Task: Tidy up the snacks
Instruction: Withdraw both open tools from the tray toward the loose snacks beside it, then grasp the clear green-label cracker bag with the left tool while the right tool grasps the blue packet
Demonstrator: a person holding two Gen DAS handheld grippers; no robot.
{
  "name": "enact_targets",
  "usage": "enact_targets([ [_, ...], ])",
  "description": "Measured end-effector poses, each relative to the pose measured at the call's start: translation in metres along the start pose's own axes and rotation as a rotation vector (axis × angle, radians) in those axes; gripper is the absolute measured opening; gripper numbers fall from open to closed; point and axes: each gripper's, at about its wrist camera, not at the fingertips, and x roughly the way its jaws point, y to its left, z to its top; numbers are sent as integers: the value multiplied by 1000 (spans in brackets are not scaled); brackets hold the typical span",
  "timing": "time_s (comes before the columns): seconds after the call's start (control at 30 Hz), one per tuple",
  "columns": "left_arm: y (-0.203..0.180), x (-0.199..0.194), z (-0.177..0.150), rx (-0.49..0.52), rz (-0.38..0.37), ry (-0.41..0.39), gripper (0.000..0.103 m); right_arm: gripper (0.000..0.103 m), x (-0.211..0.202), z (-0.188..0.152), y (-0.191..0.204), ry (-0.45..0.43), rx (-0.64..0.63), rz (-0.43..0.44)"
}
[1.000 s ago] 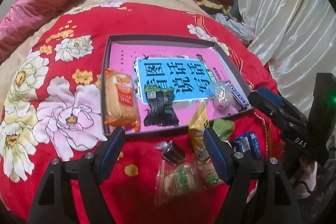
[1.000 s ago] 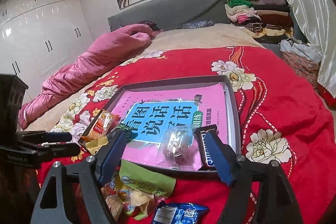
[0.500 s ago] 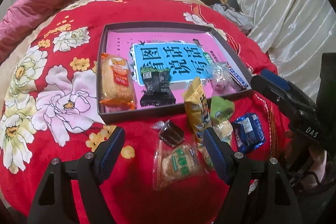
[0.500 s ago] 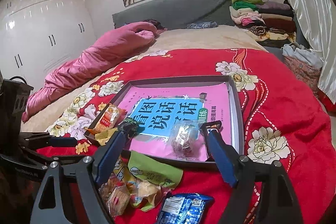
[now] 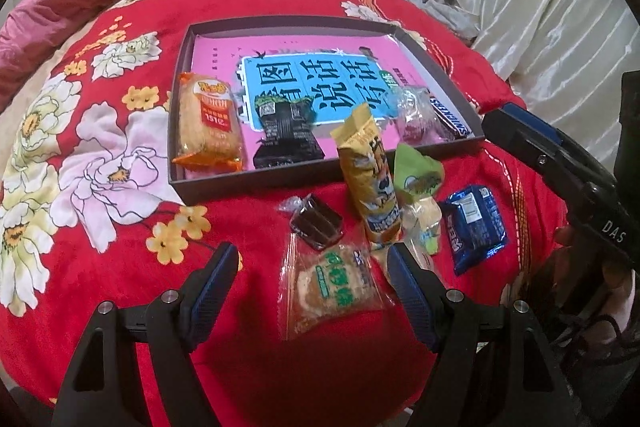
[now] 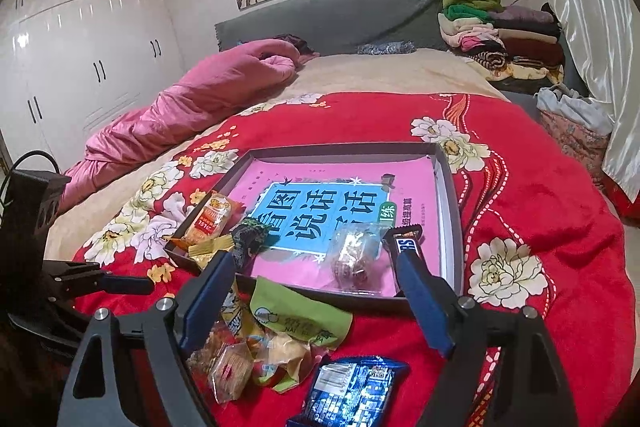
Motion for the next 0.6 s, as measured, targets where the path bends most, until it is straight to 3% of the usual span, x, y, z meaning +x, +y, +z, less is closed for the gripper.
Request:
enact_targets([
  [0.6, -2, 16, -15, -26, -25, 79, 78, 83, -7, -13, -8, 69, 45, -47],
])
